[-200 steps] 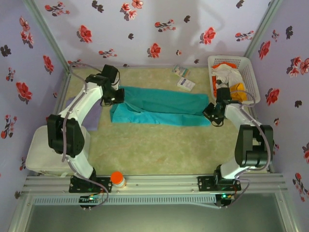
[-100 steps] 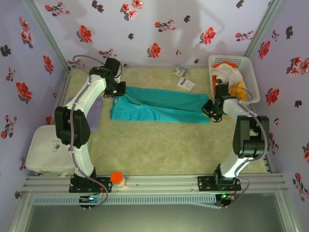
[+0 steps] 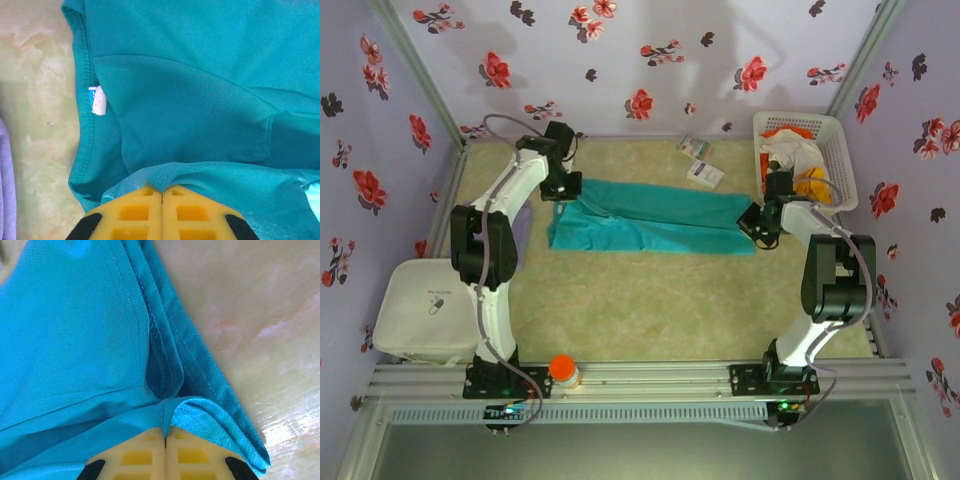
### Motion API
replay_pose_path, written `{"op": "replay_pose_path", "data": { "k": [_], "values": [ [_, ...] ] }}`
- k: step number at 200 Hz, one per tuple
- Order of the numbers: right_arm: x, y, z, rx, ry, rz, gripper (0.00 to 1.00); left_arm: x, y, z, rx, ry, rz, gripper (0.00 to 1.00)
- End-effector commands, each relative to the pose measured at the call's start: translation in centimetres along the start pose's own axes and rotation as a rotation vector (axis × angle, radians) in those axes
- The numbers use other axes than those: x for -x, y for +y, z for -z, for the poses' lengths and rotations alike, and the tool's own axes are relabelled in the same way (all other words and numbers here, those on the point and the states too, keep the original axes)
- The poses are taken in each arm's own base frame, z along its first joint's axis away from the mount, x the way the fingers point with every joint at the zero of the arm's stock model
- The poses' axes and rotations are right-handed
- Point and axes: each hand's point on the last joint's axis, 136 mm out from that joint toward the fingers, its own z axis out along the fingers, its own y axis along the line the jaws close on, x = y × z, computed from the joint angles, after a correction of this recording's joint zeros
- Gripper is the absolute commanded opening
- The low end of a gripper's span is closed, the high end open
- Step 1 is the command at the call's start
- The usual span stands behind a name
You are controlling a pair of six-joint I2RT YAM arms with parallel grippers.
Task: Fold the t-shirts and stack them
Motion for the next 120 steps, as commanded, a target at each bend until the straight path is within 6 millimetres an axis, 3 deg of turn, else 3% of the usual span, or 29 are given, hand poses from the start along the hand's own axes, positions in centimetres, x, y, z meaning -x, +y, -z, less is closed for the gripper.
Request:
{"op": "replay_pose_path", "data": {
  "k": [1, 16, 33, 49, 62, 88, 120],
  "values": [
    [0.8, 0.0, -0.3, -0.005, -0.004, -0.019, 0.04, 1.5, 0.9, -0.6, 0.043, -0.02, -0.011, 0.0],
    [0.8, 0.1, -0.3, -0.003, -0.006, -0.018, 0.12, 2.1, 1.4, -1.3, 0.061, -0.018, -0.002, 0.13],
    [0.8, 0.1, -0.1, -0.004, -0.008, -0.01, 0.23, 2.5, 2.3, -2.1, 0.088, -0.014, 0.023, 0.18],
    [0.7, 0.5, 0.4, 0.016, -0.013, -0.003, 0.44, 2.3, 3.5, -2.2, 0.112, -0.002, 0.053, 0.3],
    [0.6, 0.9, 0.9, 0.037, -0.02, 0.006, 0.54, 2.1, 3.9, -1.5, 0.123, -0.011, 0.061, 0.32],
    [0.2, 1.1, 1.9, 0.065, -0.035, 0.013, 0.66, 0.8, 3.4, 0.1, 0.106, -0.041, 0.049, 0.33],
    [-0.7, 1.5, 2.6, 0.086, -0.043, 0.028, 0.77, -0.9, 2.0, 0.1, 0.014, -0.048, 0.059, 0.35]
  ]
}}
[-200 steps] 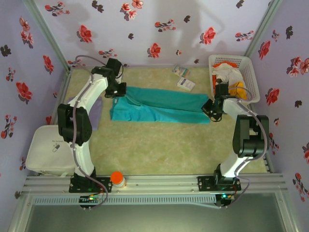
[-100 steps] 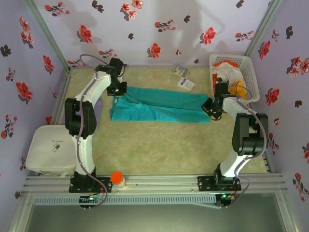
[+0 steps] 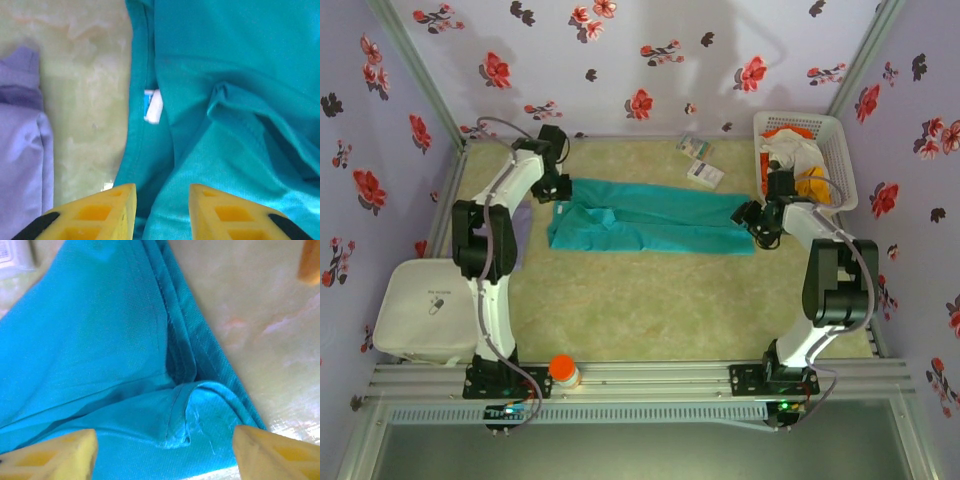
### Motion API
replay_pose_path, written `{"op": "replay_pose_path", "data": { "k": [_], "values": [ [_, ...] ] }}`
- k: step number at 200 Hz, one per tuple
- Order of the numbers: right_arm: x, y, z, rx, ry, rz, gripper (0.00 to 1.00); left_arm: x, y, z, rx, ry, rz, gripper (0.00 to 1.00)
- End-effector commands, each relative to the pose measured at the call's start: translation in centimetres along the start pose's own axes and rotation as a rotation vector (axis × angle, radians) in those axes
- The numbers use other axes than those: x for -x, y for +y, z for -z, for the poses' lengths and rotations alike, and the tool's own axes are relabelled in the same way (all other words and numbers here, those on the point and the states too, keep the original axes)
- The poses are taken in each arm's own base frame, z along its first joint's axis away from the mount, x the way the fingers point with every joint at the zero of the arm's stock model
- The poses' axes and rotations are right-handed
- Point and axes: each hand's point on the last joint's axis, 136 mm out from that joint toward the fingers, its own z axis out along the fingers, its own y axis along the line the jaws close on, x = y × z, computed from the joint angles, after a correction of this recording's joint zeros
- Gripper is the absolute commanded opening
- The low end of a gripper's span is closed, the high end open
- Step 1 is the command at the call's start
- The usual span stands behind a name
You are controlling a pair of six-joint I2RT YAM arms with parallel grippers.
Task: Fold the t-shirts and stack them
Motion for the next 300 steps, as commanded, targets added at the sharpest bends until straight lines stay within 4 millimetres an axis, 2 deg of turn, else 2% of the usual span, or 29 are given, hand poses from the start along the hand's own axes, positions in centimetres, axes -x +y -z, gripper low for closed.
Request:
{"op": "replay_pose_path", "data": {
  "k": [1, 17, 46, 62, 81, 105, 139, 153, 175, 195, 213, 256, 284, 300],
  "values": [
    [-0.6, 0.7, 0.9, 0.036, -0.013, 0.017, 0.78, 0.0, -1.5, 1.9, -0.09, -0.064, 0.016, 0.35],
    [-1.1, 0.8, 0.9, 0.035, -0.006, 0.027, 0.78, -0.6, -3.4, 1.7, -0.175, -0.041, 0.032, 0.35],
    [-1.8, 0.5, 0.6, 0.027, 0.006, 0.022, 0.79, -1.6, -7.9, 1.2, -0.313, -0.017, 0.045, 0.38],
    [-1.9, 0.3, 0.6, 0.026, 0.007, 0.017, 0.79, -1.9, -9.7, 0.1, -0.356, 0.022, 0.062, 0.36],
    [-2.0, 0.3, 0.7, 0.023, 0.011, 0.019, 0.79, -1.8, -10.8, -1.6, -0.385, 0.058, 0.085, 0.33],
    [-1.9, 0.1, 0.9, 0.009, 0.008, 0.032, 0.79, 0.1, -11.5, -3.1, -0.392, 0.046, 0.093, 0.31],
    [-1.9, 0.1, 1.0, 0.01, 0.009, 0.037, 0.79, 4.5, -12.4, -4.8, -0.412, -0.028, 0.107, 0.26],
    [-2.0, 0.1, 1.0, 0.011, 0.01, 0.037, 0.79, 5.8, -12.7, -4.9, -0.415, -0.047, 0.092, 0.26],
    [-2.2, 0.1, 1.2, 0.017, 0.013, 0.041, 0.79, 8.0, -12.6, -3.1, -0.425, -0.107, 0.066, 0.26],
    [-2.1, 0.4, 1.4, 0.025, 0.004, 0.051, 0.79, 8.5, -12.0, -1.0, -0.41, -0.138, 0.037, 0.26],
    [-1.7, 1.1, 1.8, 0.031, -0.021, 0.084, 0.79, 7.2, -11.2, 0.2, -0.378, -0.132, 0.02, 0.26],
    [0.1, 4.8, 2.3, 0.002, -0.102, 0.229, 0.76, 0.8, -7.5, 1.9, -0.294, -0.157, 0.039, 0.31],
    [1.6, 6.8, 1.1, -0.038, -0.128, 0.291, 0.71, -4.1, -5.3, 2.3, -0.274, -0.144, 0.067, 0.32],
    [2.4, 7.7, -0.5, -0.05, -0.133, 0.313, 0.67, -7.0, -4.2, 2.6, -0.262, -0.136, 0.077, 0.34]
  ]
}}
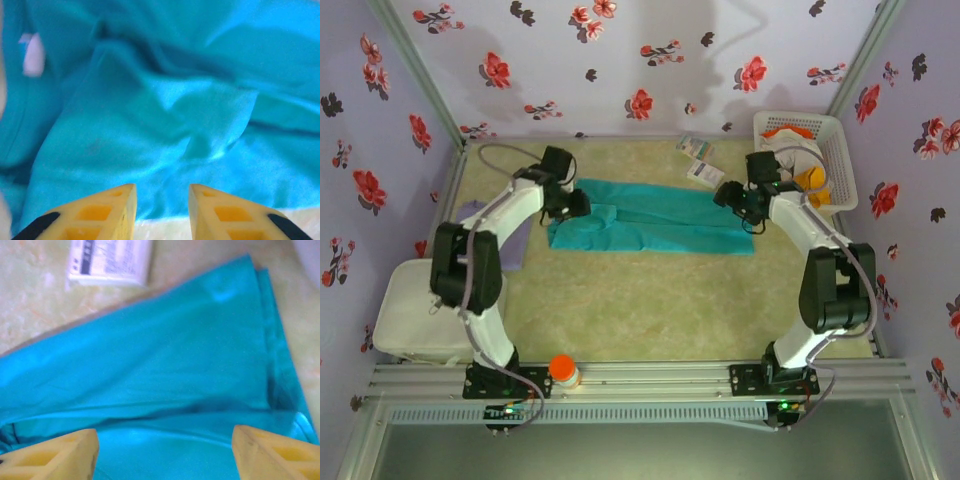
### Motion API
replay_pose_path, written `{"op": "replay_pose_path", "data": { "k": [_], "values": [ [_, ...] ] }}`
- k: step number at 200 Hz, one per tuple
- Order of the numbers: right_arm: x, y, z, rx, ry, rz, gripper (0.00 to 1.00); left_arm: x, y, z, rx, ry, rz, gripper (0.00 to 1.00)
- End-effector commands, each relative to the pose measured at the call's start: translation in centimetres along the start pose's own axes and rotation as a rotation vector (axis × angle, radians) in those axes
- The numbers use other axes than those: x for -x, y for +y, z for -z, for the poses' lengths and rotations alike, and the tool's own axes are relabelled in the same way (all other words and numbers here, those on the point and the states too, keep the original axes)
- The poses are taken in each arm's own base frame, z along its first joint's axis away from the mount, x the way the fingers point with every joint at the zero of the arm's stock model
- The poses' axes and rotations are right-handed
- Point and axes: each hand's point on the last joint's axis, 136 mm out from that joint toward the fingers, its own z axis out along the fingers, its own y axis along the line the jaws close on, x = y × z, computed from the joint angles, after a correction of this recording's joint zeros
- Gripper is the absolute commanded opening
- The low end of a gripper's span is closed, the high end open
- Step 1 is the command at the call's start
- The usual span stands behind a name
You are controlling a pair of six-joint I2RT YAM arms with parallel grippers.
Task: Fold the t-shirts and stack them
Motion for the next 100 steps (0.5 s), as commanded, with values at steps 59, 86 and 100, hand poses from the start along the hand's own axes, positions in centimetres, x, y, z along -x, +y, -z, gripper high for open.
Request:
{"op": "replay_pose_path", "data": {
  "k": [59, 86, 100],
  "values": [
    [1.7, -1.4, -7.9, -0.166, 0.045, 0.065, 0.53, -9.6, 3.9, 3.8, 0.033, -0.022, 0.066, 0.37],
    [0.5, -2.2, -9.5, -0.198, 0.089, 0.047, 0.51, -11.0, 4.2, 4.6, 0.026, -0.03, 0.091, 0.39],
    [-0.7, -2.9, -10.5, -0.219, 0.144, 0.041, 0.55, -11.5, 4.2, 4.9, 0.023, -0.026, 0.095, 0.39]
  ]
}}
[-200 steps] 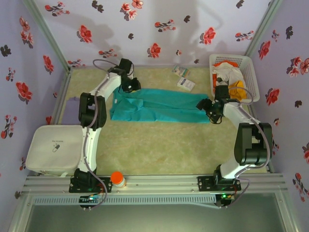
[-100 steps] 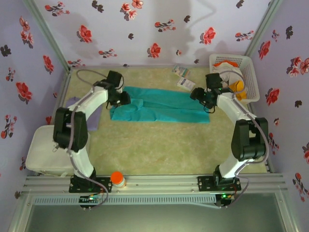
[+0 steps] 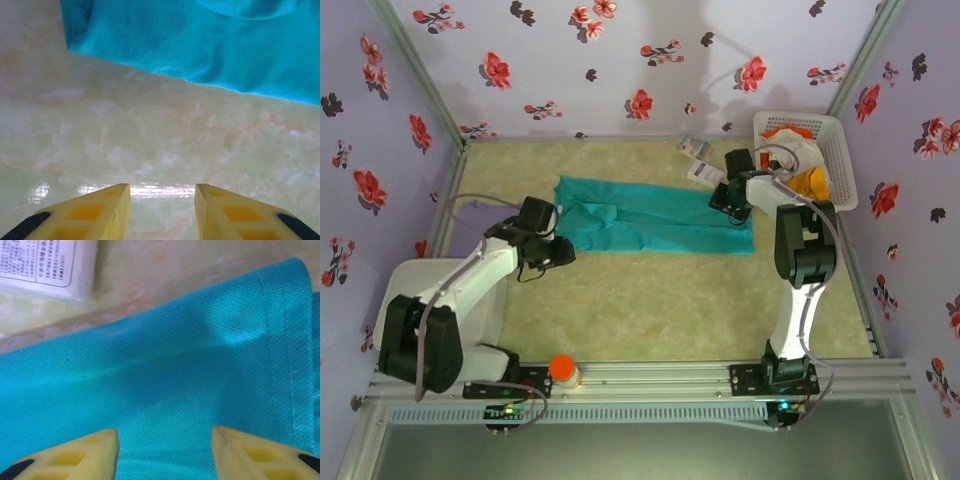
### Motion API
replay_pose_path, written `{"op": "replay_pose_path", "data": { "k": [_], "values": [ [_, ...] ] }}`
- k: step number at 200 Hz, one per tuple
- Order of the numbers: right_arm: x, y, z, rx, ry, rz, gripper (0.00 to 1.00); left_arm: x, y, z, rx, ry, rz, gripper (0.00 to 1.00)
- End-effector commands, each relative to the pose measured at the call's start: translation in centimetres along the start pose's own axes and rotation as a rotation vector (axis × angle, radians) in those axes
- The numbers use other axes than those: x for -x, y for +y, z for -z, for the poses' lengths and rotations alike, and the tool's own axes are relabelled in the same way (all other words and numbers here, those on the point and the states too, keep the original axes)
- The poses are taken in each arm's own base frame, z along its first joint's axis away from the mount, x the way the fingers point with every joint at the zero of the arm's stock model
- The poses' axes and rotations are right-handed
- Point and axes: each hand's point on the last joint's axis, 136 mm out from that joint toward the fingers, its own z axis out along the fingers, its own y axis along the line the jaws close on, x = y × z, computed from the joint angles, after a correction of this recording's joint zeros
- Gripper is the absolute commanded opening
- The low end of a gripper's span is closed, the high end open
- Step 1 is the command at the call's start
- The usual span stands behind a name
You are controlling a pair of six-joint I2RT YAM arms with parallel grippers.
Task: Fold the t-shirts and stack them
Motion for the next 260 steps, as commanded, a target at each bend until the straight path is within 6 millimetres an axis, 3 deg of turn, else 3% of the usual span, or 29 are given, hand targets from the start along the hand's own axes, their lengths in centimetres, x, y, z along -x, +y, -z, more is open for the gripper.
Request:
{"op": "replay_pose_path", "data": {
  "k": [1, 25, 61, 89, 108, 140, 173, 222, 260],
  "values": [
    [-0.9, -0.5, -1.2, -0.052, 0.052, -0.004, 0.55, -0.6, 0.3, 0.5, 0.012, -0.015, 0.032, 0.39],
    [-3.1, -1.0, -2.0, -0.092, 0.126, 0.017, 0.55, -0.5, 0.1, 1.1, 0.007, -0.026, 0.023, 0.39],
    [-5.4, -2.1, -1.3, -0.122, 0.168, 0.012, 0.55, 0.8, -1.0, 1.7, -0.009, -0.031, 0.002, 0.42],
    [-7.1, -2.4, -0.4, -0.129, 0.181, 0.002, 0.55, 2.5, -1.2, 0.9, 0.033, -0.019, -0.011, 0.41],
    [-8.4, -2.5, 0.3, -0.12, 0.197, -0.01, 0.55, 3.6, -0.5, -0.3, 0.127, 0.022, -0.039, 0.4],
    [-10.4, -2.6, 1.5, -0.093, 0.199, -0.026, 0.56, 5.5, -1.6, -2.4, 0.142, 0.074, -0.079, 0.37],
    [-12.1, -2.8, 2.6, -0.075, 0.202, -0.041, 0.56, 6.2, -1.4, -5.6, 0.176, 0.139, -0.091, 0.36],
    [-16.4, -2.7, 3.5, -0.036, 0.242, -0.022, 0.55, 7.9, -1.1, -10.1, 0.229, 0.22, -0.118, 0.31],
    [-20.0, -2.7, 4.7, -0.021, 0.253, -0.029, 0.55, 10.3, -1.0, -12.1, 0.24, 0.236, -0.112, 0.29]
  ]
}}
